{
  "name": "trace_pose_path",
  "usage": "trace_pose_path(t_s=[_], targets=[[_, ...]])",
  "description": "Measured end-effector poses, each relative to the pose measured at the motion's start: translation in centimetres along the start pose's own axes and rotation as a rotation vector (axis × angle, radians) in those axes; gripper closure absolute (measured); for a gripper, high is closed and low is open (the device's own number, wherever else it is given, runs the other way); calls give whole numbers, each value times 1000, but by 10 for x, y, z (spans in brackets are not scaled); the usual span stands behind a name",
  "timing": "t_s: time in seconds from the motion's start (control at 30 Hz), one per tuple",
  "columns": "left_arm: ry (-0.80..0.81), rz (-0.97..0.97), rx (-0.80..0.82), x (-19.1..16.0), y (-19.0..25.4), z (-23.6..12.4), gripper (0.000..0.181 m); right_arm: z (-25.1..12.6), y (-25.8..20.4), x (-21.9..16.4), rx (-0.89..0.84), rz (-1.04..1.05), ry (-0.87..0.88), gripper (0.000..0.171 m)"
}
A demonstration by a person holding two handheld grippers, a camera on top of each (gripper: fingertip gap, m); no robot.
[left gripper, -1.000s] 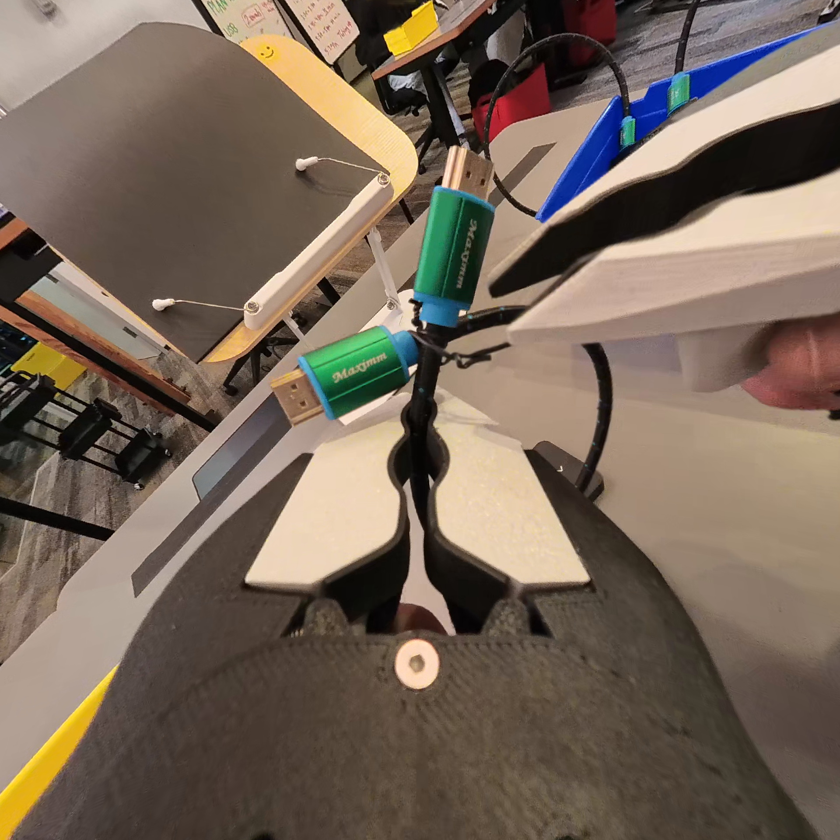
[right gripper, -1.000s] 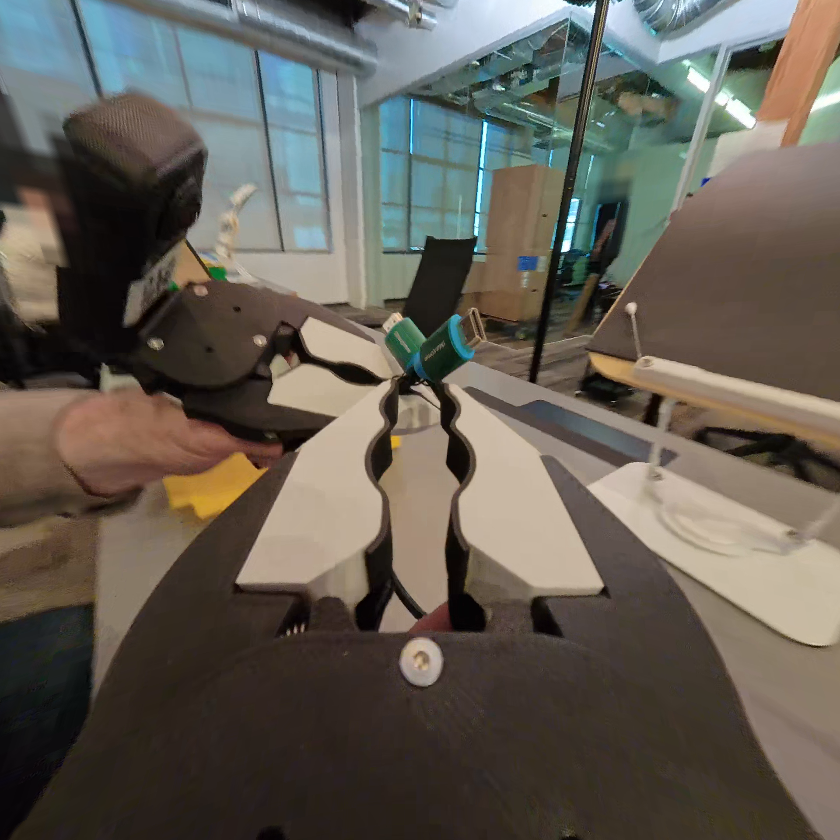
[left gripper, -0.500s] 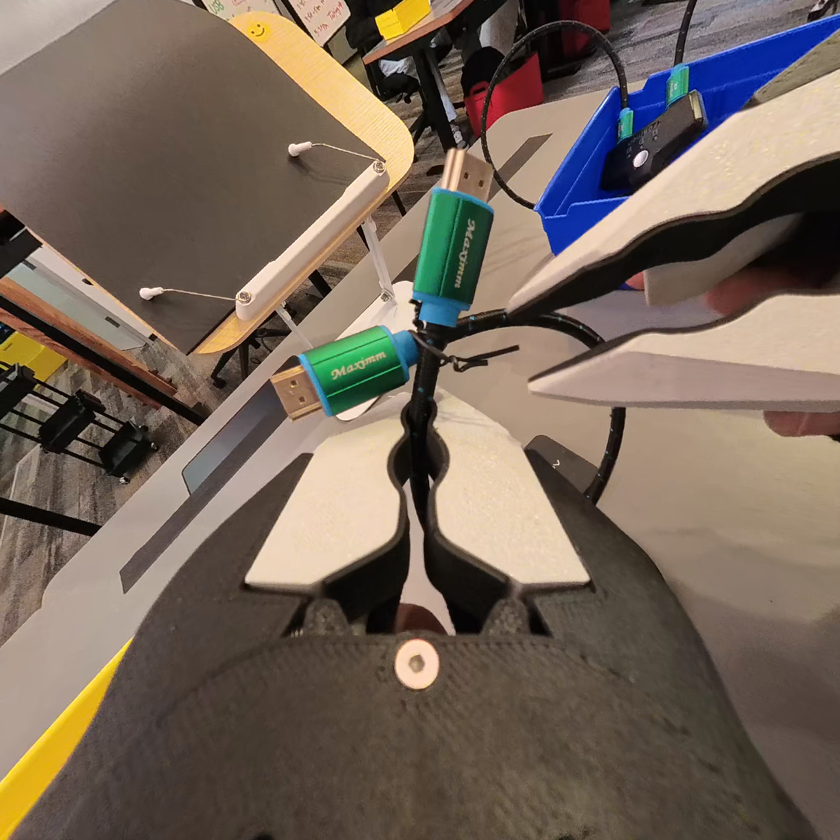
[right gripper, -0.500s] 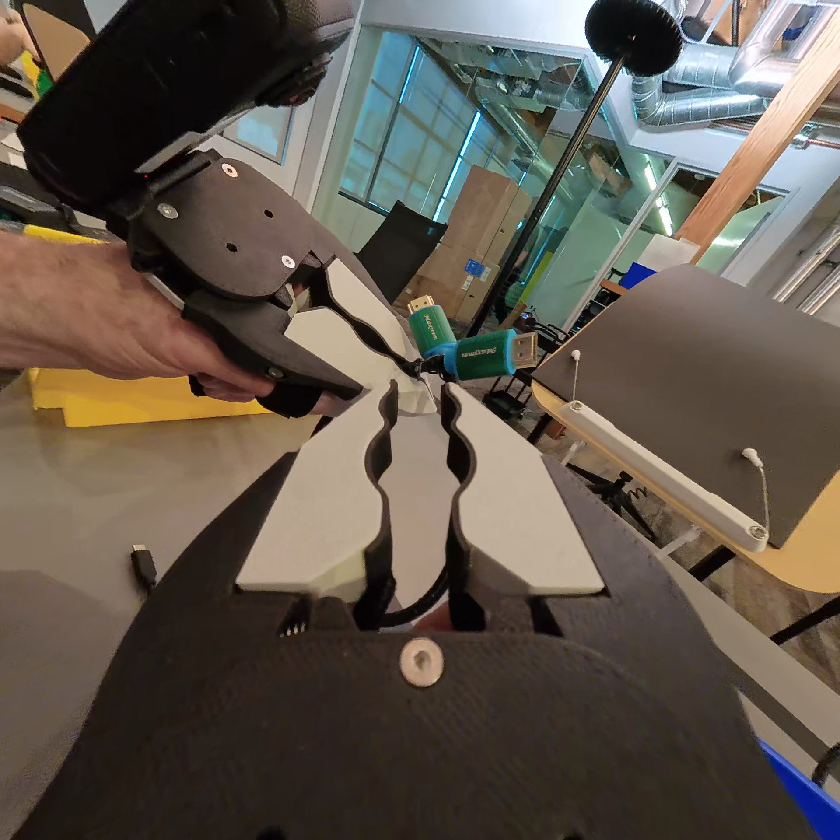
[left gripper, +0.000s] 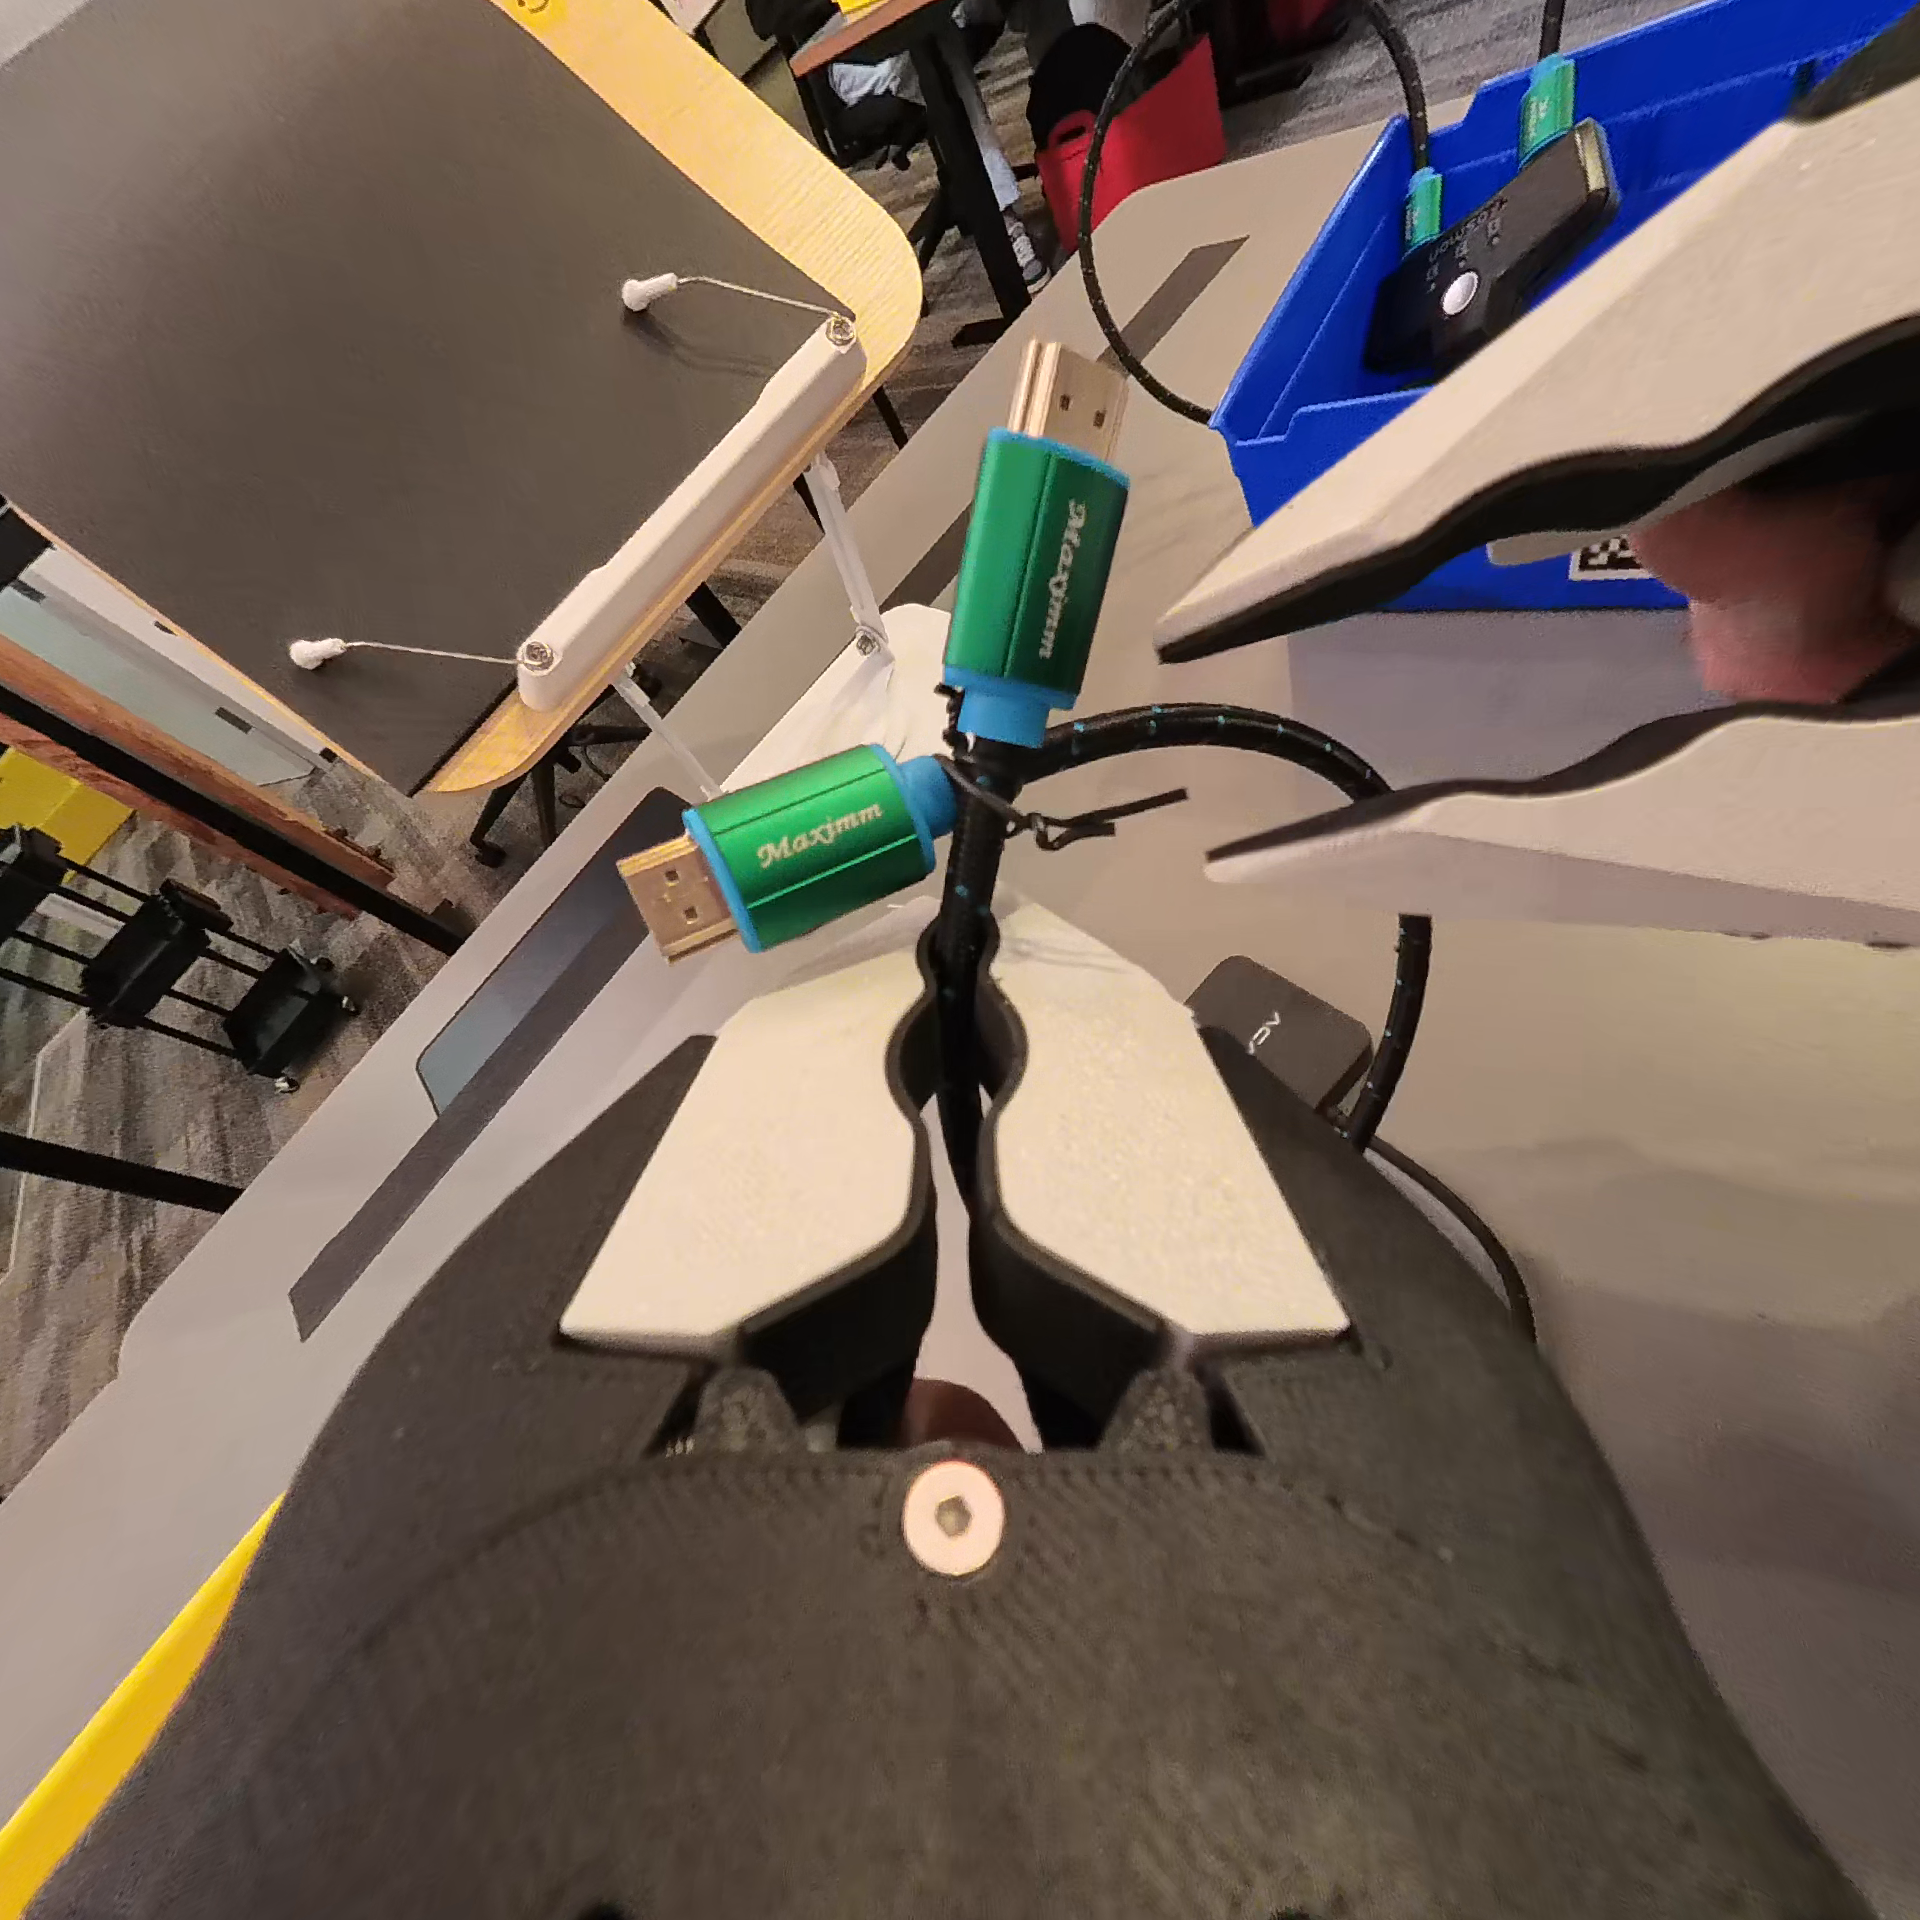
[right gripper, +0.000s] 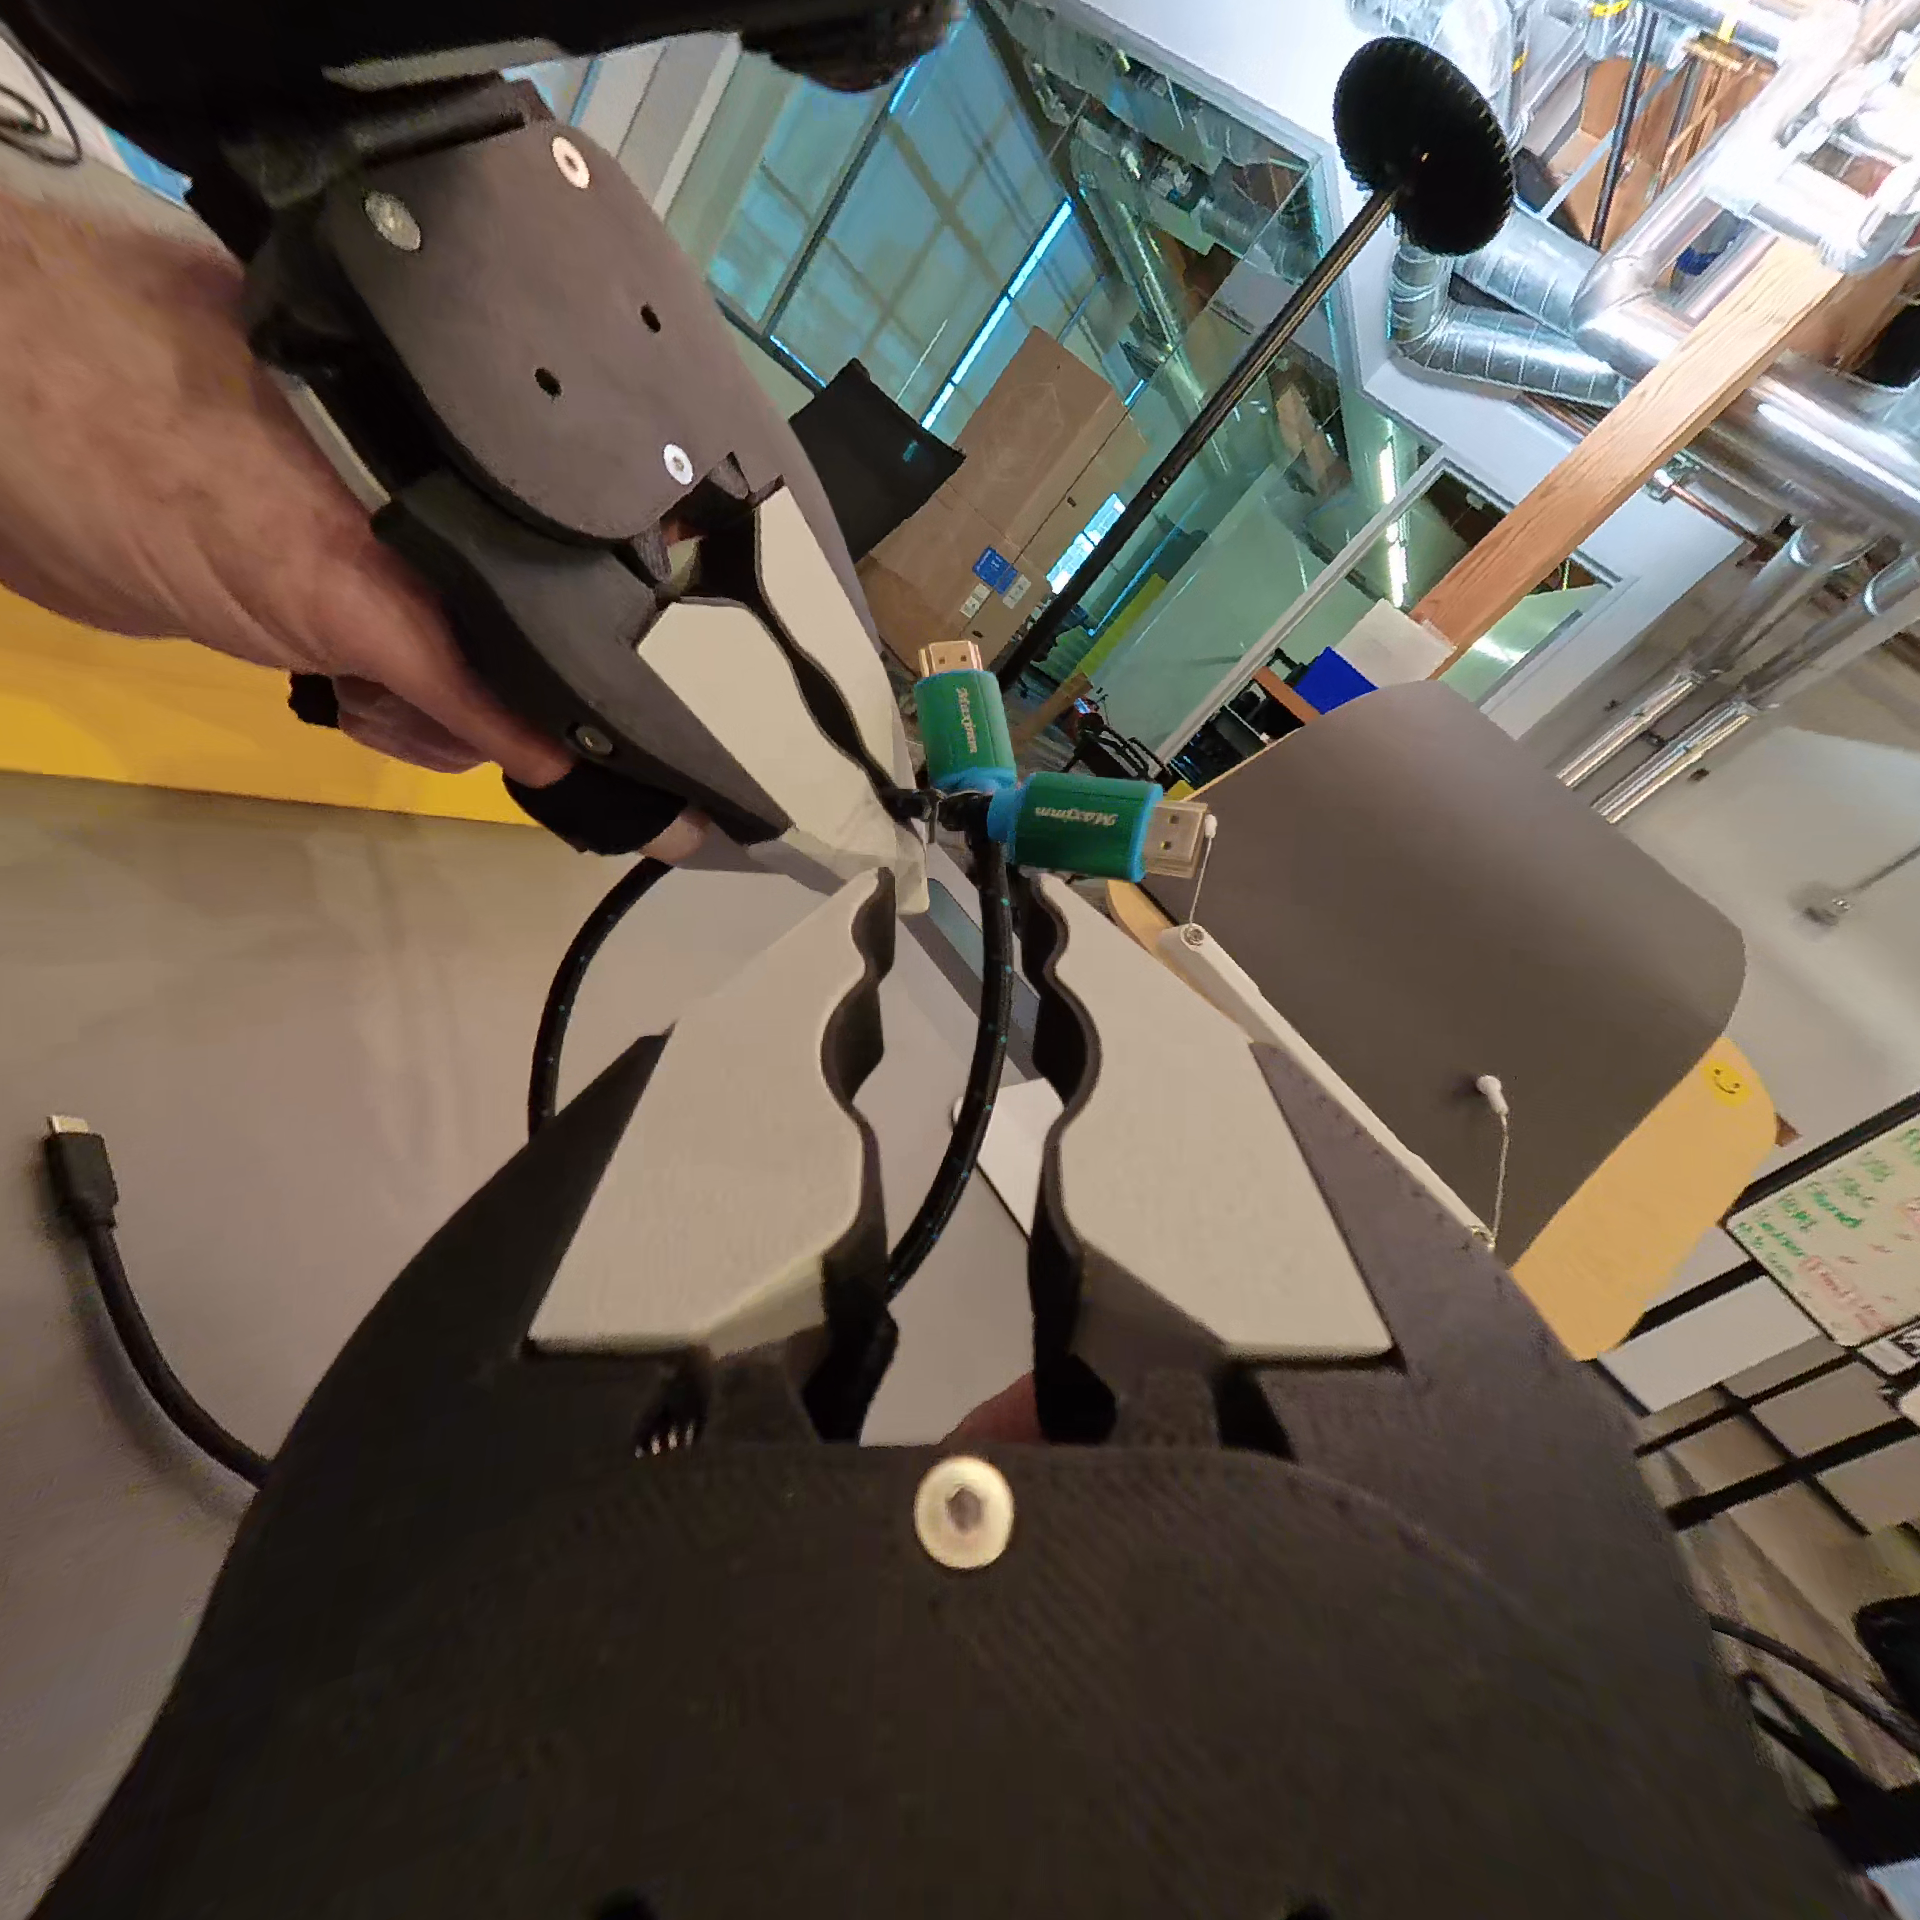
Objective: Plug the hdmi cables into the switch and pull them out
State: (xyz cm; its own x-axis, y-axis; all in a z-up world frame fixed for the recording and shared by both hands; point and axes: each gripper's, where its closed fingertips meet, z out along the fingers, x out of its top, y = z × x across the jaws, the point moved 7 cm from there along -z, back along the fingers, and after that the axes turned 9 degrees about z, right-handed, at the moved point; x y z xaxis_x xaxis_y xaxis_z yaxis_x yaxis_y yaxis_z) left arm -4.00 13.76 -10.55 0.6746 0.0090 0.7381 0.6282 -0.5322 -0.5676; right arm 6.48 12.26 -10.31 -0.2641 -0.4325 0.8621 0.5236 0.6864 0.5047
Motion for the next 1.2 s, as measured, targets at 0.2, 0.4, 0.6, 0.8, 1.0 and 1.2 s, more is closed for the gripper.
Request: trace_pose_path(t_s=[0.2,0.4,0.6,0.8,1.0,1.2], targets=[[-16,22,-6,-1,2,1,181,1,-1,-3,8,-33,-15,150],[-28,32,-18,-1,3,1,181,1,-4,-2,6,-101,-14,155],[-48,68,-31,1,8,1,181,1,-8,1,-8,-213,-20,157],[-63,86,-49,1,11,2,181,2,-8,-1,-18,-265,-36,160],[-74,93,-57,1,13,2,181,2,-12,1,-19,-336,-34,162],[-73,114,-56,3,16,1,181,3,-12,0,-20,-340,-45,168]])
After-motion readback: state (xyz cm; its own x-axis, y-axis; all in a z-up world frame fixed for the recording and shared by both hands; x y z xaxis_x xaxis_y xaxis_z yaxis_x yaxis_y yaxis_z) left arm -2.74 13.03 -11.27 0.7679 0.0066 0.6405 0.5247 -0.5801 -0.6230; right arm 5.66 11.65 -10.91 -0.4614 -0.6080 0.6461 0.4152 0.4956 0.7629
